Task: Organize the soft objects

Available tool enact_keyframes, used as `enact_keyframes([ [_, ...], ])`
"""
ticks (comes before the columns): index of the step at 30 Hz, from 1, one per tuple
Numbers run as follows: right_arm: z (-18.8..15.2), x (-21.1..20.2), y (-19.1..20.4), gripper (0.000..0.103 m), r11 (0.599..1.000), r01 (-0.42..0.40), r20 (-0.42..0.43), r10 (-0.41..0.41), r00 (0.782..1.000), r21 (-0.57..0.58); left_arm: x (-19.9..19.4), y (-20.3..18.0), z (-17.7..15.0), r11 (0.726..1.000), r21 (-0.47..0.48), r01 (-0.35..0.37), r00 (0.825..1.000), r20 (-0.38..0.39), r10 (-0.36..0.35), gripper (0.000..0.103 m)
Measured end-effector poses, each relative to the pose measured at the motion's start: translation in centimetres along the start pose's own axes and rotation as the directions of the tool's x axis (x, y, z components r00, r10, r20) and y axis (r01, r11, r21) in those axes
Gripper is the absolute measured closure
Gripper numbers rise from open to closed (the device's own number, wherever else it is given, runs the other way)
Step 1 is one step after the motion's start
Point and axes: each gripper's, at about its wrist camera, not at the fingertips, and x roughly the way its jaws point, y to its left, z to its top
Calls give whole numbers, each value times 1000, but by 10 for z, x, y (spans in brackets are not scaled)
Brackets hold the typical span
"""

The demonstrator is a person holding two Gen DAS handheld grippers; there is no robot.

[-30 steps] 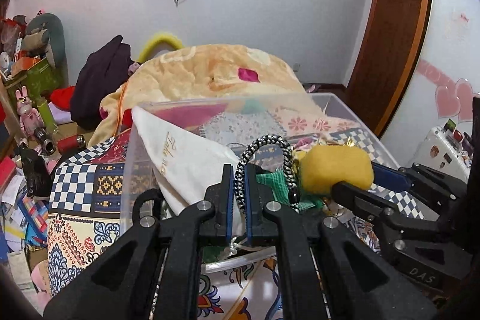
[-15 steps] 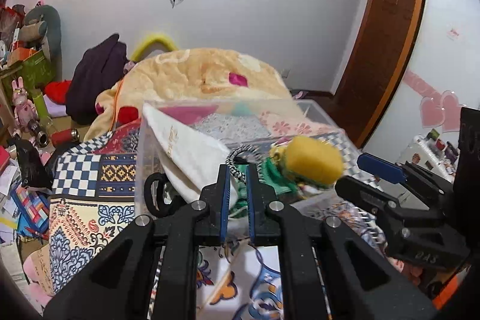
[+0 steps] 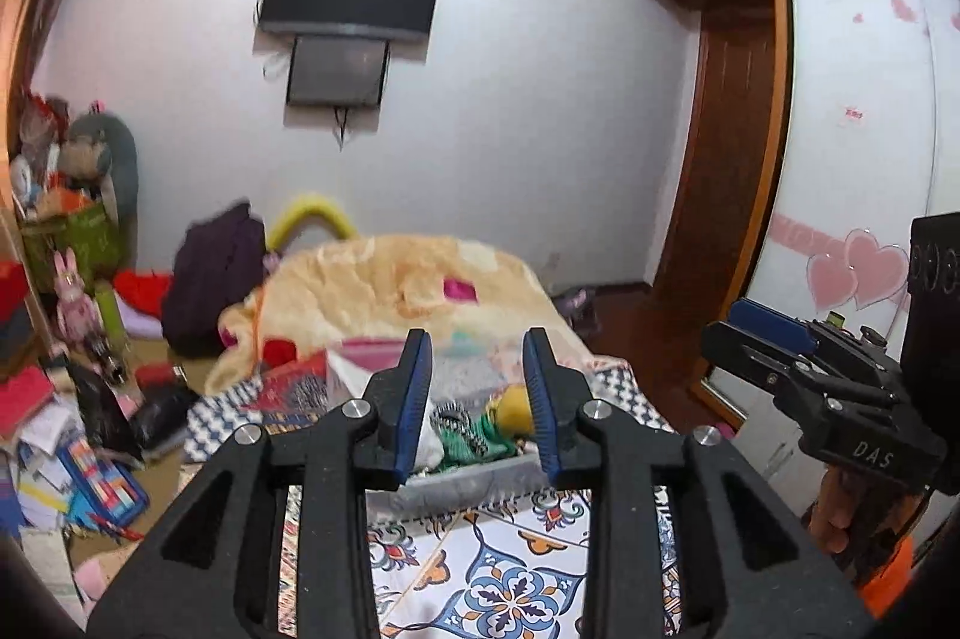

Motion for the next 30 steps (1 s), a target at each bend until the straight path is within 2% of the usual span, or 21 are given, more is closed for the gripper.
enact_keyframes([
  [3,5,-13,5,37,1000,0,41,1,999,-8,-21,-8,4,1000,21,-20,998,60,19,47],
  [7,10,-22,10,18,1000,2,84,-1,996,-9,-42,-19,5,998,56,-42,992,119,35,32],
  [9,11,-24,12,16,1000,6,100,-6,995,-6,-46,-20,5,998,51,-24,992,125,17,25],
  [11,11,-26,12,14,1000,9,106,-9,994,-2,-51,-21,5,999,50,-13,992,128,6,23],
  [13,11,-27,12,3,1000,10,112,-10,994,2,-54,-21,4,999,48,-22,990,137,16,13],
  [14,11,-28,13,0,1000,14,121,-15,993,5,-55,-21,4,999,43,-28,989,144,22,11],
  [18,9,-32,16,0,1000,22,142,-21,990,-6,-60,-20,3,998,35,-55,985,164,48,3],
  [30,3,-35,17,0,1000,17,141,-17,990,0,-65,-26,-4,994,67,-86,982,174,73,1],
])
